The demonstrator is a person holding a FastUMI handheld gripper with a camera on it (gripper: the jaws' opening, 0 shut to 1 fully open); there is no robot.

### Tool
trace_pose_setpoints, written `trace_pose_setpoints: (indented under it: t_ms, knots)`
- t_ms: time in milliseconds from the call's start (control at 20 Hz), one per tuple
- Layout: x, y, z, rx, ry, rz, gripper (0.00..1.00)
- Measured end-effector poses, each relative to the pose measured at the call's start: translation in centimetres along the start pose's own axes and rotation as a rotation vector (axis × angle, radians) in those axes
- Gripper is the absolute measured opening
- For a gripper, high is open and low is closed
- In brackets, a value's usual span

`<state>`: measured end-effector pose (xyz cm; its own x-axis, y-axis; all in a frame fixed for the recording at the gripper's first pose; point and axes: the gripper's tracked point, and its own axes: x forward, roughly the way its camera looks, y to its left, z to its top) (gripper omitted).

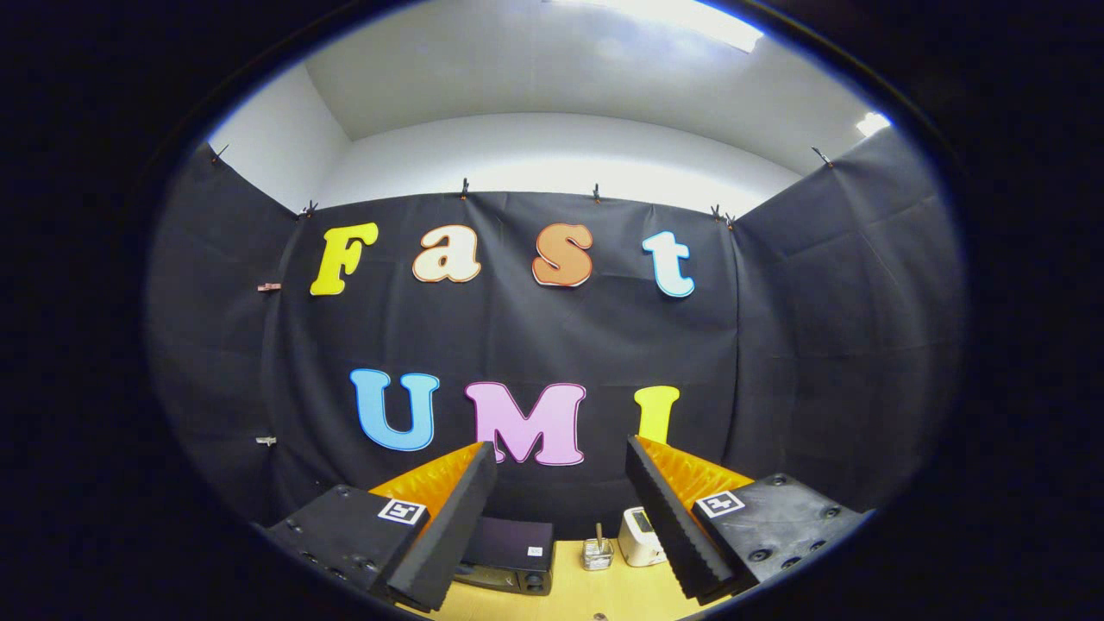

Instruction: Open the toaster oven, put the food inside, and close the toaster oven door.

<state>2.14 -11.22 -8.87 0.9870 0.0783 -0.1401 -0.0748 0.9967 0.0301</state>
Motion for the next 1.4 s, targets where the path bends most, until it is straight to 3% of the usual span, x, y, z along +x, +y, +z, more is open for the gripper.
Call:
trace_pose_setpoints:
  t_ms: [100,550,1400]
  knots:
    - [-0.2,-0.3,0.0,0.022,0.002,0.024,0.97]
    - [-1.3,-1.5,0.1,0.050,-0.003,-0.024,0.98]
    - [-3.0,0.0,0.3,0.044,0.017,0.039,0.97]
